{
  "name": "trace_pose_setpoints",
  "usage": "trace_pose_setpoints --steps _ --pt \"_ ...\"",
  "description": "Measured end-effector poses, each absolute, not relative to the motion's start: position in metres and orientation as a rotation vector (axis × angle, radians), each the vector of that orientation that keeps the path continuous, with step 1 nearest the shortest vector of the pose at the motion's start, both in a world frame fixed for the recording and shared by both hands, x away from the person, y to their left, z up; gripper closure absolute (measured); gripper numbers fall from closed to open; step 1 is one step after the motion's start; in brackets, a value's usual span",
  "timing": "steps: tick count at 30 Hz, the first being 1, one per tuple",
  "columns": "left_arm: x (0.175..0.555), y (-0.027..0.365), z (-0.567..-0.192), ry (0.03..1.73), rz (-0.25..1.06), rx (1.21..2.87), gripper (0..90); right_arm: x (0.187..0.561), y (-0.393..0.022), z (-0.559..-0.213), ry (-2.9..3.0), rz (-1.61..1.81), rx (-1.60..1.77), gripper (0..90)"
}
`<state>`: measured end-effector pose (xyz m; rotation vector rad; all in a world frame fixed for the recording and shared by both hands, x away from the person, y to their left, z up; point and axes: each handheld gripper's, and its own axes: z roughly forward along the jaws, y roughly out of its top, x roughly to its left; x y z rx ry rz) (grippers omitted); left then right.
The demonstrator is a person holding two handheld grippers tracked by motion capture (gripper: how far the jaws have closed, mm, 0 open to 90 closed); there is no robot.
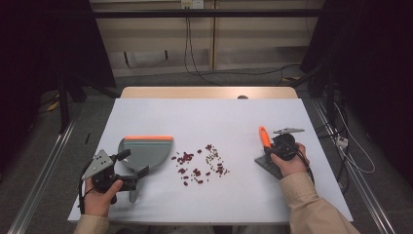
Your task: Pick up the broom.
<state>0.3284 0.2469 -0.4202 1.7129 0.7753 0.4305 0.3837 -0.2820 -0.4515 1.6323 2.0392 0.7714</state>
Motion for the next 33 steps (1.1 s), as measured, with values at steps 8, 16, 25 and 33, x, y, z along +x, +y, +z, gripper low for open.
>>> trace_pose_setpoints --steps 8,16,25,33 --pt "0.3277 0.2459 -0.4192 0.772 0.436 1.719 5.0 0.3870 -0.2875 -0.4535 2.040 0.819 1.693 66.8" --pt "0.3271 0.2430 -0.4174 0.756 0.438 1.725 5.0 0.3901 -0.2843 -0.4528 2.022 0.788 1.748 67.3" --pt "0.3251 0.2389 -0.4168 0.746 0.435 1.733 5.1 0.3882 -0.2814 -0.4542 1.999 0.777 1.738 67.6" --pt "0.3222 0.2428 -0.4121 0.759 0.449 1.702 5.0 0.3917 -0.2812 -0.4515 2.020 0.754 1.753 68.6"
